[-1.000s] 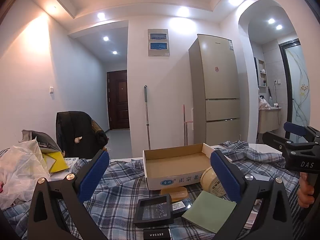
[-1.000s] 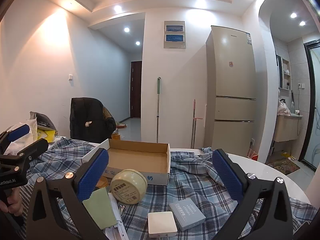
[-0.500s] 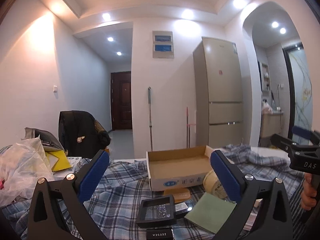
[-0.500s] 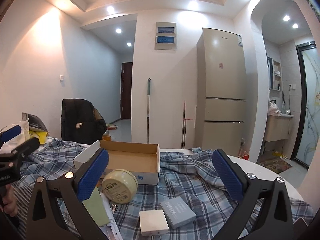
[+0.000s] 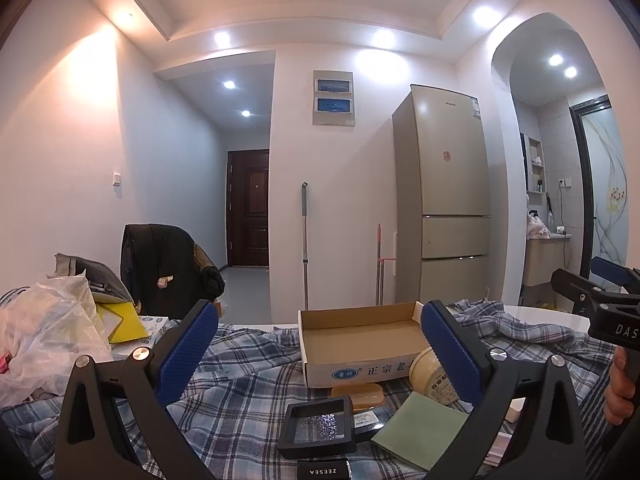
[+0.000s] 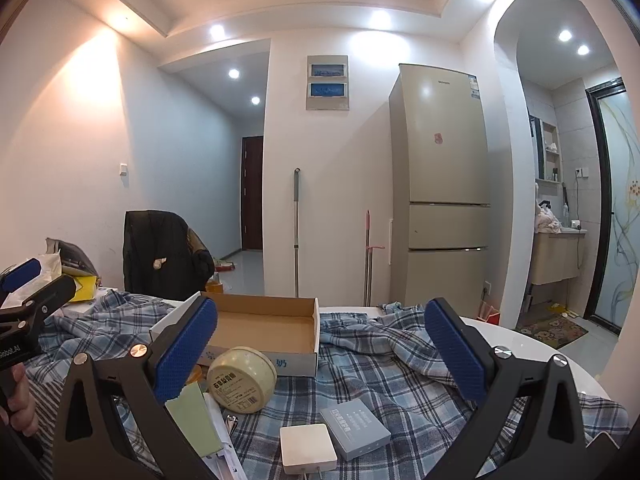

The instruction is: Organize rigid objects

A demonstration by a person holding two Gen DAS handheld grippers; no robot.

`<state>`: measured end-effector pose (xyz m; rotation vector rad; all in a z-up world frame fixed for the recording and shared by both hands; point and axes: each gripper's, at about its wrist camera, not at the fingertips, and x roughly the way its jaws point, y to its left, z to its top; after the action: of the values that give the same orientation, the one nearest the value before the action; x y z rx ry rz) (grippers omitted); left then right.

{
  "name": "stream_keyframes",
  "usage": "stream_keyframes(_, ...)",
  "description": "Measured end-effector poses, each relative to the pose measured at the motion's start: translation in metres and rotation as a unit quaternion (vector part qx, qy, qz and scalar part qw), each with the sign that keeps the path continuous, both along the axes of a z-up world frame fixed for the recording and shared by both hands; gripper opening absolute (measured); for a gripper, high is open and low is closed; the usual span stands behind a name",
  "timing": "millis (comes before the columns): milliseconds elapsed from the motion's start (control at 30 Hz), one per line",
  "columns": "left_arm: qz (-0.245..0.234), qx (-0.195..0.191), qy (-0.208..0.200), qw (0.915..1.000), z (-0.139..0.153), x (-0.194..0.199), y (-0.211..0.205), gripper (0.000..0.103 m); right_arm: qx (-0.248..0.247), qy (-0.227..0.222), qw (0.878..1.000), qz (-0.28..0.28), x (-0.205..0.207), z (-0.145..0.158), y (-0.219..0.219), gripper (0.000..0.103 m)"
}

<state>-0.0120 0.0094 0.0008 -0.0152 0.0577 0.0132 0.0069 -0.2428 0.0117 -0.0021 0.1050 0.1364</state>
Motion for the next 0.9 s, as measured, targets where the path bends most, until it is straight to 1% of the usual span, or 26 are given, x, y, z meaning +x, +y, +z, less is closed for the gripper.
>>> stream_keyframes(67, 0.0, -0.002, 0.004, 1.0, 0.0, 0.001, 0.001, 0.103, -0.004, -0.004, 1.0, 0.002, -0.002, -0.001, 0.001, 0.103)
stream_keyframes(200, 0.003, -0.009, 0.001, 1.0, 0.003, 0.0, 0.004, 0.103, -0.008, 0.003, 1.0, 0.004, 0.0, -0.002, 0.003, 0.103)
stream_keyframes(333, 0.003, 0.003, 0.002, 1.0, 0.011, -0.004, 0.003, 0.103, 0.0, 0.011, 1.0, 0.011, 0.004, -0.002, 0.0, 0.103)
stream_keyframes(400, -0.001, 0.003, -0.001, 1.0, 0.009, -0.005, 0.003, 0.103, -0.001, 0.021, 1.0, 0.011, 0.008, -0.003, 0.0, 0.103)
stream_keyframes(500, -0.011, 0.014, 0.023, 0.9996, 0.002, 0.004, -0.001, 0.103, -0.002, 0.021, 1.0, 0.011, 0.007, -0.003, 0.001, 0.103)
stream_keyframes(567, -0.012, 0.017, 0.031, 0.9993, 0.001, 0.008, -0.003, 0.103, -0.004, 0.019, 1.0, 0.011, 0.008, -0.002, 0.001, 0.103)
stream_keyframes(667, -0.007, 0.011, 0.032, 0.9994, -0.001, 0.008, -0.001, 0.103, -0.009, 0.02, 1.0, 0.007, 0.01, -0.004, 0.004, 0.103)
stream_keyframes(767, -0.016, 0.001, 0.036, 0.9992, -0.002, 0.01, 0.001, 0.103, -0.013, 0.023, 1.0, 0.006, 0.01, -0.005, 0.005, 0.103)
stream_keyframes(900, -0.012, 0.0, 0.04, 0.9991, -0.003, 0.011, 0.002, 0.103, -0.014, 0.021, 1.0, 0.0, 0.01, -0.006, 0.006, 0.103)
